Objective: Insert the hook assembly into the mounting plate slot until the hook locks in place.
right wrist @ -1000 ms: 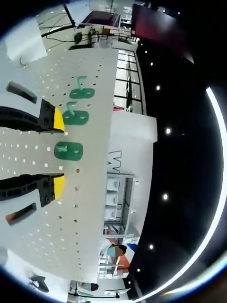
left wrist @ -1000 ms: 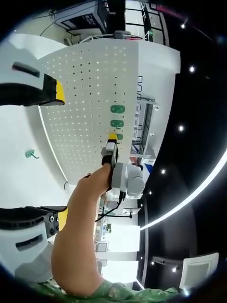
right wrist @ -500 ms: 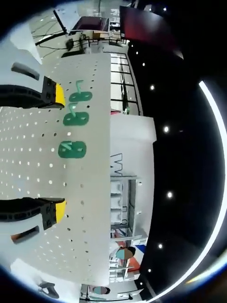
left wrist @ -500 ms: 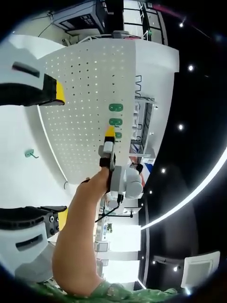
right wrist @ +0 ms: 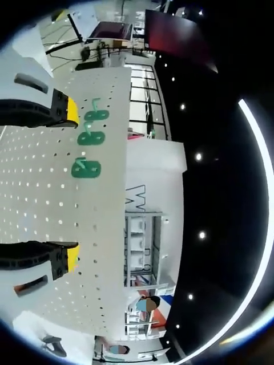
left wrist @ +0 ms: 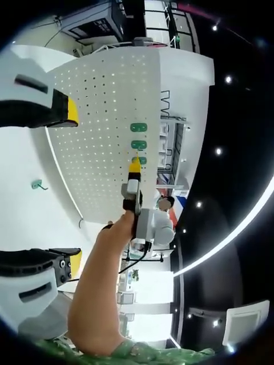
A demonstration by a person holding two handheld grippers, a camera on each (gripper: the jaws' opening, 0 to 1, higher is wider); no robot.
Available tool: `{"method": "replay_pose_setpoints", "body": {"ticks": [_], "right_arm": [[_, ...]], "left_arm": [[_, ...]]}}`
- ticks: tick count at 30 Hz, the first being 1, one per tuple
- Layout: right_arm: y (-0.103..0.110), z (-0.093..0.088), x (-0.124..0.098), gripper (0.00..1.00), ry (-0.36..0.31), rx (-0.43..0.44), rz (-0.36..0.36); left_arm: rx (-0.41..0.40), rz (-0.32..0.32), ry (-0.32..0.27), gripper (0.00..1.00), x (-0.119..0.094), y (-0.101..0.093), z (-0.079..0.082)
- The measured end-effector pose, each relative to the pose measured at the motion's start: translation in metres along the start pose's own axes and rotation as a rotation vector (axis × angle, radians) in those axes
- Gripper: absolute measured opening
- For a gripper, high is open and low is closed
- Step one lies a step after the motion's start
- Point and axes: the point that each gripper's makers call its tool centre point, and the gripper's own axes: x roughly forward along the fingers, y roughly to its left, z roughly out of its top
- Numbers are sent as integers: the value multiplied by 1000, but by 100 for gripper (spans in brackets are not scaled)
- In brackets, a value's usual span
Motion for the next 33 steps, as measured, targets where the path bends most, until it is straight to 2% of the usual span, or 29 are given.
{"method": "replay_pose_setpoints", "body": {"ticks": [10,23,27,33], "right_arm": [[-9,6,-20,82,-3,-16,11],[-18,-1,-50,80,29,-21,25],[-18,-8,-58,80,45,-18,31],[-11,-34,-72,79,98,-11,51]], "left_arm": [[7,10,9,89,-3,-12,-2],[9,19,31,89,-3,-29,-9],[12,22,39,89,-6,-34,-11],[19,29,51,89,-12,-40,-14]]}}
